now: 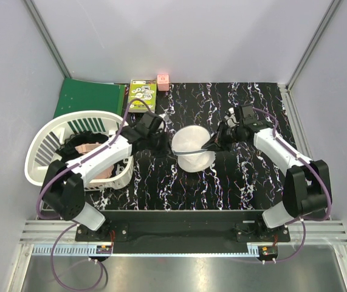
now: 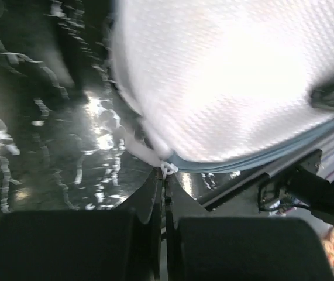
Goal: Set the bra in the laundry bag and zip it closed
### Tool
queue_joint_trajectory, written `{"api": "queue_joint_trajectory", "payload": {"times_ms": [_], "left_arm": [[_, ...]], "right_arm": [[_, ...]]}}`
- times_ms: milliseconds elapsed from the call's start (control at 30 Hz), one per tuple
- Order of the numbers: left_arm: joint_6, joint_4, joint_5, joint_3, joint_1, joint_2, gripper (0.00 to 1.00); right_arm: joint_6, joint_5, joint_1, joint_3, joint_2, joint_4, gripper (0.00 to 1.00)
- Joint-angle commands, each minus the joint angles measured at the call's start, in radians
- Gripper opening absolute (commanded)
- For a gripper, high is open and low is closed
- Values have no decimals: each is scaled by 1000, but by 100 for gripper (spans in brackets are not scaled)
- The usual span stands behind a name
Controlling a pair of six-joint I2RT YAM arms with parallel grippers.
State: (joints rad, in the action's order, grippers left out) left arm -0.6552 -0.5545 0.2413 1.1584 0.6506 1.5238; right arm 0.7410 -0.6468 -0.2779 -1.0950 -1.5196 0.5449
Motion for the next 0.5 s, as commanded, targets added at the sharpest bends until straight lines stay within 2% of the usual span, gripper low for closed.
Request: {"api": "queue_joint_trajectory", "payload": {"times_ms": [0,167,267,300,333,367,433,467], "left_arm": [[103,-125,-94,-17,-42,-43,0],[147,-140,-140,10,-68,-31,0],[178,-154,-134,70,-68,-13,0],[184,-169,-128,110,-66,-1,0],[196,-197,-135,128,-60,-1,9],[198,-211,-154,164,-52,-4,20],[200,-246,-218,194,-8,-24,42],[192,-263,-238,225,10,-30,51]], "right_arm": [[-95,-106,48,-20,13,-42,0],[-173,-209,66,-46,-8,-69,0],[-175,-206,66,-72,-25,-66,0],[-175,-177,66,-83,-25,-48,7],[-189,-62,66,-104,-28,-1,45],[-215,13,65,-158,-34,130,60],[-255,198,65,-212,-37,260,77],[-267,238,63,-245,-24,348,87]]}}
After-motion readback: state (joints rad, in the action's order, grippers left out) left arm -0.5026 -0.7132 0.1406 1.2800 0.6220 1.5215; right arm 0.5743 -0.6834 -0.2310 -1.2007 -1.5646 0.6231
